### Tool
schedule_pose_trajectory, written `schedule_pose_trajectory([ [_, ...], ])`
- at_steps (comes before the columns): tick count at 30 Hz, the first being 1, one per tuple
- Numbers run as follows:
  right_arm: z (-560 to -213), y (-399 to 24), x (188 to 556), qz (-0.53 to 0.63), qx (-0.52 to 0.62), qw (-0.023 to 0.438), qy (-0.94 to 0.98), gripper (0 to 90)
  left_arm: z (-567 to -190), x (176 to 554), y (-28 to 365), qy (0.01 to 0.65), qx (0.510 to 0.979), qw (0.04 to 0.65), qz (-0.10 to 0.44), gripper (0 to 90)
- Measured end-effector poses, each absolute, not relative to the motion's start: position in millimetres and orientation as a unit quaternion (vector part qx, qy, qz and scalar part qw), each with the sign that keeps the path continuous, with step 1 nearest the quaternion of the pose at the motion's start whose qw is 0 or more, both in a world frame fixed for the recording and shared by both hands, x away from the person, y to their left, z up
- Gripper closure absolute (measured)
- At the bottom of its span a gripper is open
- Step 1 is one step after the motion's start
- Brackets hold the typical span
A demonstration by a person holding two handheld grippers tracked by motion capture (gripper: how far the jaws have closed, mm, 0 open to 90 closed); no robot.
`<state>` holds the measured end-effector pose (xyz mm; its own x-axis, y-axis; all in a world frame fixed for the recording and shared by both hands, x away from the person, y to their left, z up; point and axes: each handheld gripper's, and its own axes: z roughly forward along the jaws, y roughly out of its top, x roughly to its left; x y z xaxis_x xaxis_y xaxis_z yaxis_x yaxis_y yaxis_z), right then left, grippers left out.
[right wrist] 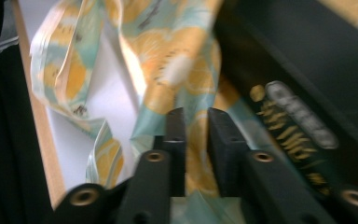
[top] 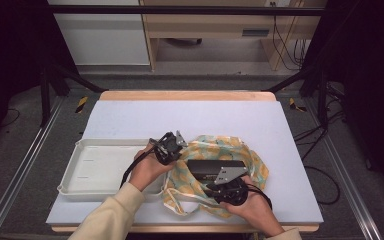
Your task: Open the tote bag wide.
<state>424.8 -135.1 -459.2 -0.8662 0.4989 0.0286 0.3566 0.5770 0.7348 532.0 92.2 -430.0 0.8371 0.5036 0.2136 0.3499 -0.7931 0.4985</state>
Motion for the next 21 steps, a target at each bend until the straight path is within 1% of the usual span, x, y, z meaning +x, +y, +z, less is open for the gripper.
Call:
schedule_pose_trajectory([
  [2,-456.9,-136.7,425.1,0.397,0.243,0.096,0.88,70.6,-429.2,531.5,93.6,0.228,0.932,0.227,0.169,90.0],
  [4,-450.8,-139.8,424.7,0.403,0.245,0.102,0.876,71.4,-428.6,531.5,95.2,0.228,0.931,0.231,0.167,90.0],
  [9,-432.7,-137.3,423.7,0.432,0.241,0.118,0.861,79.4,-426.2,528.8,96.8,0.227,0.931,0.234,0.165,90.0],
  [10,-426.5,-128.0,424.1,0.448,0.233,0.121,0.854,81.6,-425.9,527.5,96.7,0.225,0.931,0.235,0.163,90.0],
  [13,-423.8,-118.9,425.8,0.458,0.225,0.12,0.852,83.5,-425.4,524.7,97.7,0.22,0.933,0.232,0.166,90.0],
  [16,-427.8,-95.7,432.6,0.462,0.215,0.107,0.853,85.6,-426.8,523.4,99.3,0.22,0.933,0.233,0.165,90.0],
  [21,-444.0,-79.7,436.9,0.437,0.217,0.089,0.869,87.6,-432.6,521.7,100.0,0.219,0.934,0.235,0.159,89.9],
])
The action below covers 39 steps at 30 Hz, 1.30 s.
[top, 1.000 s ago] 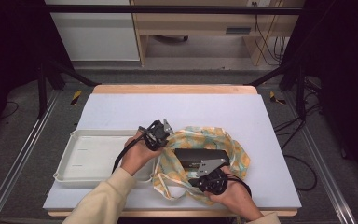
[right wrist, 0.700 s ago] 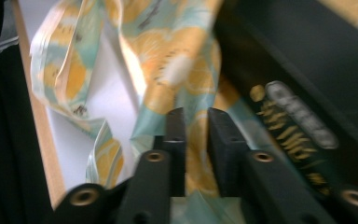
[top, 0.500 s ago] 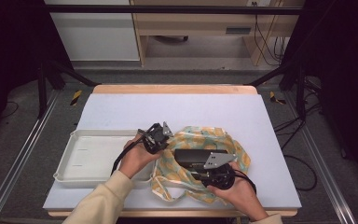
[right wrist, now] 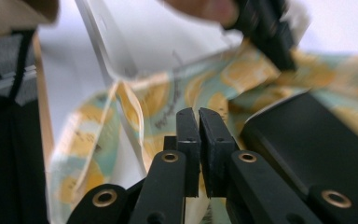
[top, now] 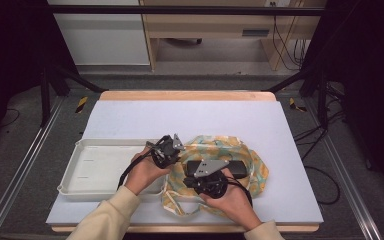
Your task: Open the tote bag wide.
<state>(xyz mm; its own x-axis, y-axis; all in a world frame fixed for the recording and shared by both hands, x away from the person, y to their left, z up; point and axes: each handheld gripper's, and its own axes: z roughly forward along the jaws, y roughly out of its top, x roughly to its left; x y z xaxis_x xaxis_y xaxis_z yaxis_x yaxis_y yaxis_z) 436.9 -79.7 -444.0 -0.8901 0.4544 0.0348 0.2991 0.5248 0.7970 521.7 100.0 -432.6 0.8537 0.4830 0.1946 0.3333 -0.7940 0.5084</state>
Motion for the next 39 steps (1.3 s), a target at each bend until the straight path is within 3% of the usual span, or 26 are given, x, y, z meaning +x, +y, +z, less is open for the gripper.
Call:
schedule_pose_trajectory([
  [7,-467.2,-80.1,444.1,0.4,0.251,0.081,0.878,90.0,-441.5,524.4,96.7,0.221,0.939,0.218,0.147,89.6],
  [19,-473.8,-80.4,443.2,0.384,0.254,0.081,0.884,90.0,-450.2,528.5,88.6,0.221,0.943,0.202,0.144,87.2],
  [25,-465.6,-87.3,437.4,0.397,0.254,0.089,0.877,90.0,-441.2,519.9,103.5,0.252,0.911,0.274,0.177,76.3],
  [32,-446.2,-103.7,426.1,0.421,0.257,0.112,0.863,90.0,-417.8,505.7,120.6,0.27,0.877,0.335,0.213,49.7],
  [36,-439.9,-114.4,422.1,0.429,0.263,0.124,0.855,90.0,-404.2,496.2,129.1,0.274,0.855,0.378,0.226,46.1],
  [39,-432.4,-127.3,417.2,0.439,0.271,0.147,0.844,90.0,-398.8,485.4,131.2,0.264,0.854,0.393,0.216,49.5],
])
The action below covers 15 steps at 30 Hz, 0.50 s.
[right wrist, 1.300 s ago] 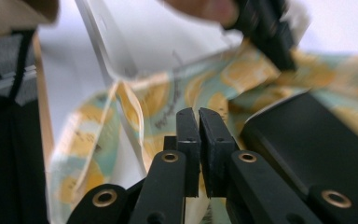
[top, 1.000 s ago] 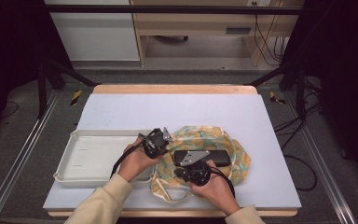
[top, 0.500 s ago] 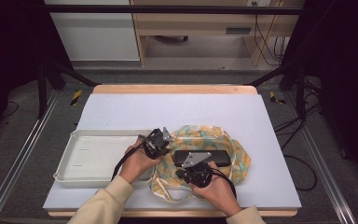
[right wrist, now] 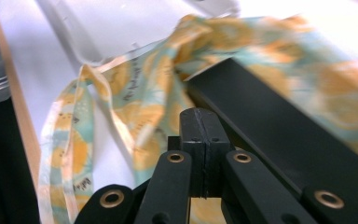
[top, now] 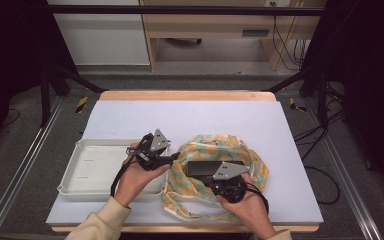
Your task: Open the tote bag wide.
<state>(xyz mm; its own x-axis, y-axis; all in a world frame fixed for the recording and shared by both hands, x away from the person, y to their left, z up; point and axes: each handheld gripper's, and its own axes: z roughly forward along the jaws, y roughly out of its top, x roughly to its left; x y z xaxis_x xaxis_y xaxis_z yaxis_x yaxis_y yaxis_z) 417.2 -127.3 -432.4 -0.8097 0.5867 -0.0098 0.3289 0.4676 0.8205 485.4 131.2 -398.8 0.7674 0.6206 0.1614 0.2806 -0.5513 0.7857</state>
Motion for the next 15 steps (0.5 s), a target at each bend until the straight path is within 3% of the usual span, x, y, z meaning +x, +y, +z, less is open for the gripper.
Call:
schedule_pose_trajectory([
  [6,-417.4,-161.4,411.3,0.448,0.307,0.205,0.814,90.0,-408.6,457.2,116.8,0.227,0.864,0.42,0.159,65.8],
  [10,-412.9,-181.9,415.1,0.447,0.336,0.245,0.792,90.0,-416.9,445.2,97.0,0.199,0.883,0.402,0.14,74.6],
  [15,-408.6,-196.8,426.6,0.441,0.361,0.269,0.776,90.0,-430.7,435.3,77.4,0.179,0.898,0.379,0.131,77.0],
])
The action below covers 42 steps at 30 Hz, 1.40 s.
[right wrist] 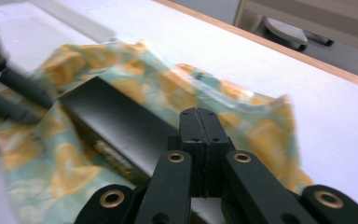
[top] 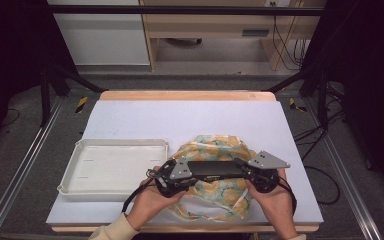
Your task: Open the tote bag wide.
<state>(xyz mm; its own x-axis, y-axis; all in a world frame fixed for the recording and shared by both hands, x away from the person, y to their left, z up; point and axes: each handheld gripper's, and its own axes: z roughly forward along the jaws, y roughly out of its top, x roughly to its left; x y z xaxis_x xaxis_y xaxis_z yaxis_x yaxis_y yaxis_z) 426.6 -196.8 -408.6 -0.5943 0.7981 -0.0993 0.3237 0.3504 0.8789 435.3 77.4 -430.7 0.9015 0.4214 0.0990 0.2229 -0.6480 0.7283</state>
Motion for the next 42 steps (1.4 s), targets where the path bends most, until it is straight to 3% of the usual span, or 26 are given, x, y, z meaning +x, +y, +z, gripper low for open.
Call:
schedule_pose_trajectory([
  [7,-424.3,-207.8,454.7,0.391,0.388,0.282,0.786,90.0,-444.2,429.4,63.4,0.169,0.909,0.357,0.13,77.0],
  [23,-477.9,-248.5,485.6,0.335,0.479,0.195,0.788,90.0,-462.6,433.8,58.2,0.167,0.928,0.31,0.119,77.0],
  [30,-471.1,-252.8,474.6,0.353,0.473,0.214,0.778,90.0,-465.9,433.4,57.0,0.163,0.932,0.302,0.117,78.2],
  [37,-441.8,-245.5,427.7,0.38,0.448,0.27,0.763,90.0,-466.2,433.2,56.6,0.16,0.934,0.299,0.113,83.3],
  [42,-449.7,-234.6,417.3,0.36,0.444,0.244,0.783,90.0,-466.3,432.9,56.6,0.158,0.934,0.299,0.111,87.3],
])
